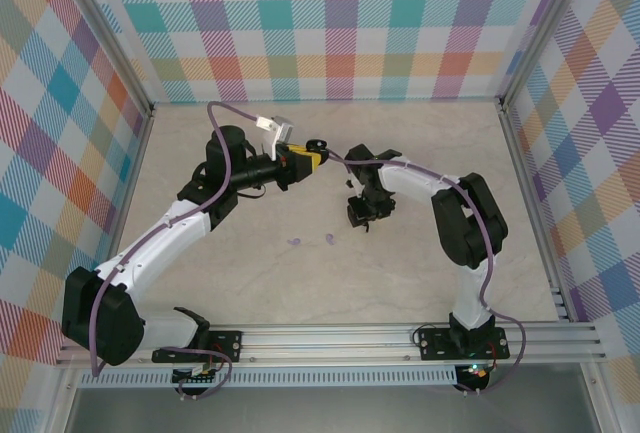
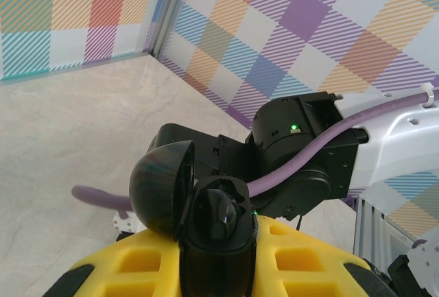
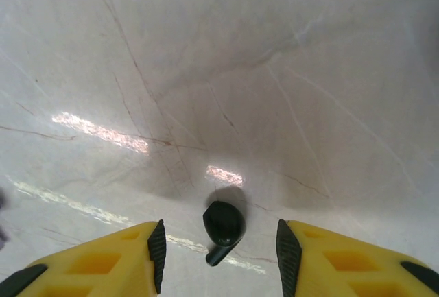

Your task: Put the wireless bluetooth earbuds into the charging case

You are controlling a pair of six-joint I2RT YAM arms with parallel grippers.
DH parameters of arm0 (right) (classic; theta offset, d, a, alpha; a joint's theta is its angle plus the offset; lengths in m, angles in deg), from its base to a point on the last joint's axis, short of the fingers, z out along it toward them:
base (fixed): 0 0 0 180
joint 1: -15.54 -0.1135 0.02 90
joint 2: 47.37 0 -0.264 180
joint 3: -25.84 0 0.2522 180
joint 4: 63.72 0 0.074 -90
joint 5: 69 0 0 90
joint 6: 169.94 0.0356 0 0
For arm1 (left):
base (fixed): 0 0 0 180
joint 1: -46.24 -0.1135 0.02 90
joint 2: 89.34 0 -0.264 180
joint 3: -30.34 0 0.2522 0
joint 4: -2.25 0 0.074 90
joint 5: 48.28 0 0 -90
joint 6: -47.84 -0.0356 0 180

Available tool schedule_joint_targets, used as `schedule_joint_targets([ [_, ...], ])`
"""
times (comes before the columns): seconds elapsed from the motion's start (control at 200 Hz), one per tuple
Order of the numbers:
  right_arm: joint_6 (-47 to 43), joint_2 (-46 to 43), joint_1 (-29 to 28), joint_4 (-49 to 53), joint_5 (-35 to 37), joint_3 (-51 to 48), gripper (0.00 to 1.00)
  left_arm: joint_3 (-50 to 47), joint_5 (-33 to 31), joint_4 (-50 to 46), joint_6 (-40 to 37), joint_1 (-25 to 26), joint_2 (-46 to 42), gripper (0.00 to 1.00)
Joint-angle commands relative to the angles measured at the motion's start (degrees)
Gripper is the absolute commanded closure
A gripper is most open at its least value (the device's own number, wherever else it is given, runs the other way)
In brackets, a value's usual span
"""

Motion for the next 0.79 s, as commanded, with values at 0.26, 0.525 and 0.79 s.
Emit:
schedule_joint_targets([
  [0.26, 11.6, 1.0, 0.0, 2.9, -0.4, 0.7, 0.61, -0.3, 0.2, 1.3, -0.3, -0.3, -1.5, 0.92],
  [0.525, 12.8, 2.8, -0.2, 3.4, 0.1, 1.8, 0.65, -0.2, 0.3, 1.1, -0.4, -0.3, -1.4, 0.92],
  [0.79, 12.6, 4.1, -0.4, 3.7, -0.1, 2.9, 0.66, -0.1, 0.3, 1.1, -0.5, -0.4, -1.4, 0.92],
])
